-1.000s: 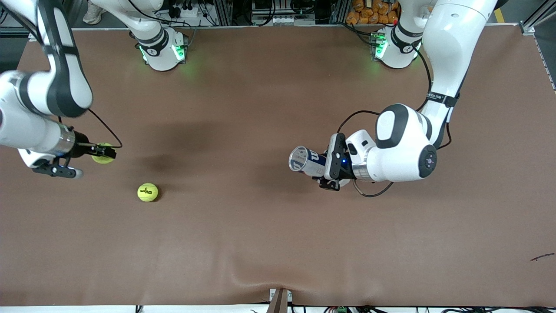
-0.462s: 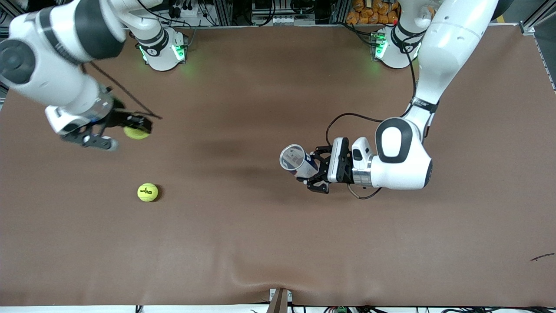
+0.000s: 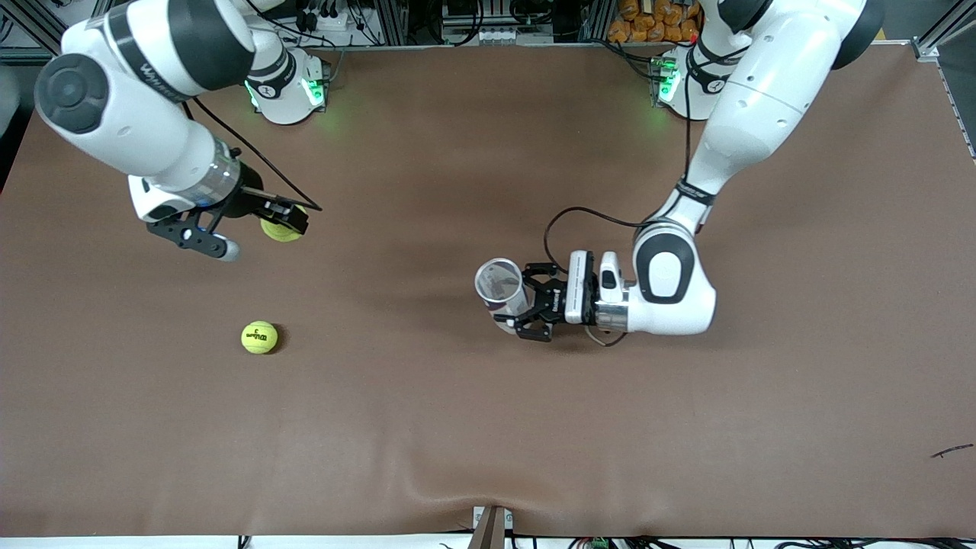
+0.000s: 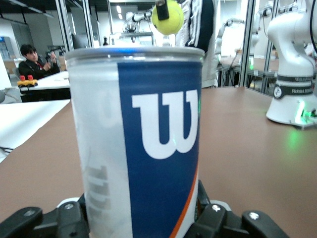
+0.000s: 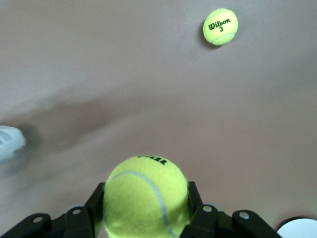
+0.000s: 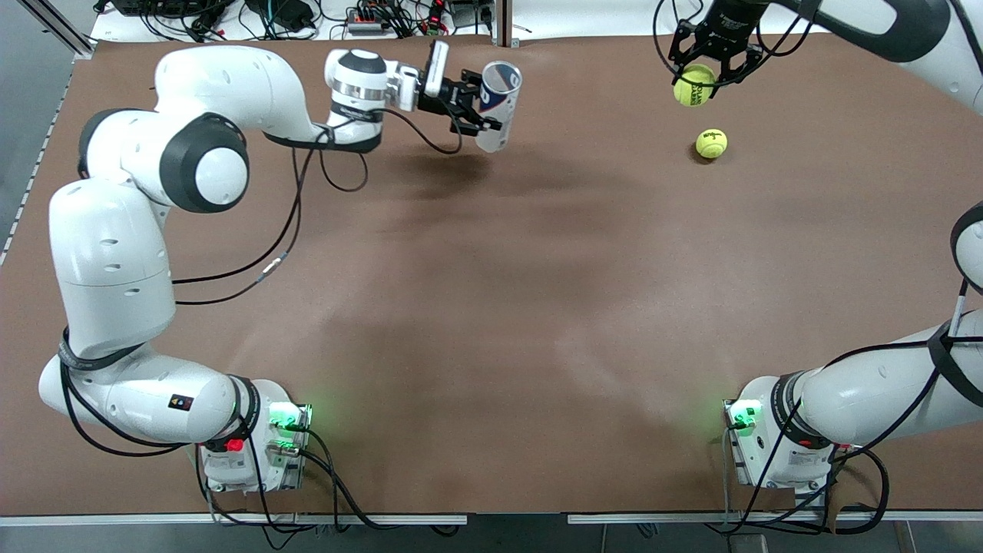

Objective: Insert tennis ball vertically with right arm
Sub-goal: 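Stand the can upright with the left gripper while the right gripper lifts the ball, then lower the ball into the can opening with the right gripper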

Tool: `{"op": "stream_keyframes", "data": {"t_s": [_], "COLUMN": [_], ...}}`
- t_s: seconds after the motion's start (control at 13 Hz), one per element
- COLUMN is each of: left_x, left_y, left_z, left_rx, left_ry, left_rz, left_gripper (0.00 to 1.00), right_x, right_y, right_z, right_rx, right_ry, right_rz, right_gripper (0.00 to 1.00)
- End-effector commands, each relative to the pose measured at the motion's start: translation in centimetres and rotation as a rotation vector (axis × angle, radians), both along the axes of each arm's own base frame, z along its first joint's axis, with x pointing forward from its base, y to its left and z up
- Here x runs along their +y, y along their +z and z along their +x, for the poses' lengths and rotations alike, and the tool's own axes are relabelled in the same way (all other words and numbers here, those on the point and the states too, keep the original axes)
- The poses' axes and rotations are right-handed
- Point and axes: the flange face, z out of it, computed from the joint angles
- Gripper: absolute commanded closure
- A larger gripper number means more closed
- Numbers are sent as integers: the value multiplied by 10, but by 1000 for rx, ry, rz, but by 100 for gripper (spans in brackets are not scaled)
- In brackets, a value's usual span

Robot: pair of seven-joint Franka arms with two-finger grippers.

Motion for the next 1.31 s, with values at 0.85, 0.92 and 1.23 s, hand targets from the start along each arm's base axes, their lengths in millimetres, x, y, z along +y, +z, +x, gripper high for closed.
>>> {"op": "stream_keyframes", "data": {"t_s": [0.85, 0.92, 1.23], "left_x": [-62, -61, -68], "left_y": [-99, -101, -117], "left_z": [-92, -94, -105], "left_rx": [92, 85, 57], "left_ry": [106, 104, 106], "left_rz": [-144, -142, -139], "left_gripper": [25, 25, 24], "right_x": [179, 195, 225], "right_y": [-24, -27, -53], "right_z": [14, 13, 12], "right_rx": [53, 28, 9], "right_ry": [-325, -355, -409], "right_rz": [-8, 14, -13], "right_gripper": [42, 42, 42]}}
